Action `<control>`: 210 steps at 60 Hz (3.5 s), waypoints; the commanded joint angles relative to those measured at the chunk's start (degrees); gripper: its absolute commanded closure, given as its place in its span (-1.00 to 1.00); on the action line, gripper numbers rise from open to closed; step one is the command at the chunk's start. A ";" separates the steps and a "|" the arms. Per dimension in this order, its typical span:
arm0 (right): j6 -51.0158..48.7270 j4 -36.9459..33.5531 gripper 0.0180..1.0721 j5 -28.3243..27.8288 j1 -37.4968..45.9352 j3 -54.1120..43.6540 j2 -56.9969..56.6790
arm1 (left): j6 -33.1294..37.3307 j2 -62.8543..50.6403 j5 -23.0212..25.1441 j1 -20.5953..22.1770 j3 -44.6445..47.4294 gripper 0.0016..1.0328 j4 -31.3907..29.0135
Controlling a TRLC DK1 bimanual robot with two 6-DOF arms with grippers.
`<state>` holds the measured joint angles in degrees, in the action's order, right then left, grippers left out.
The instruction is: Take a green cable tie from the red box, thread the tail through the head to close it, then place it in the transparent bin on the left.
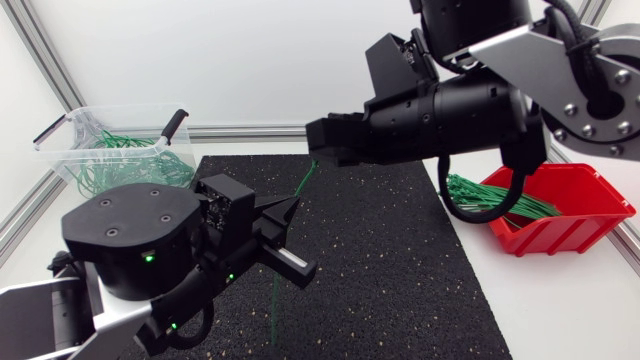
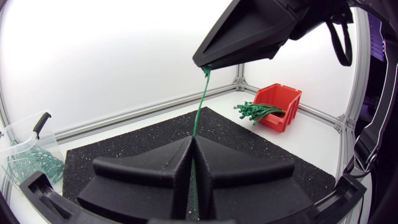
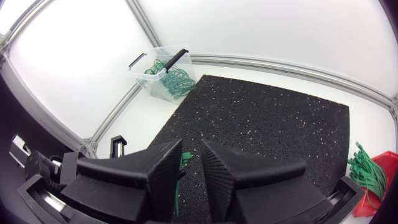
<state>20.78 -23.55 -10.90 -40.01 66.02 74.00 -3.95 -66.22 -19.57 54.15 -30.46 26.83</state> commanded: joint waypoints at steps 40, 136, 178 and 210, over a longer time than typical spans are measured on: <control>-45.47 -5.01 -0.03 -51.16 19.44 -5.46 10.91 | -1.15 4.69 17.82 -5.46 -2.59 0.92 -9.08; -49.43 3.78 0.16 -52.74 12.59 -11.18 12.31 | -5.02 8.21 22.03 -4.84 -5.84 0.92 -13.73; -49.43 7.12 0.89 -52.65 9.95 -12.14 11.96 | -6.16 8.38 22.21 -4.32 -6.10 0.92 -14.26; -48.99 8.61 0.63 -49.84 9.77 -13.02 11.17 | -6.51 8.21 22.21 -3.88 -6.63 0.92 -14.61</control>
<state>-27.51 -15.16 -61.36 -29.95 54.28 85.47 -9.21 -58.48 2.37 49.67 -35.05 11.81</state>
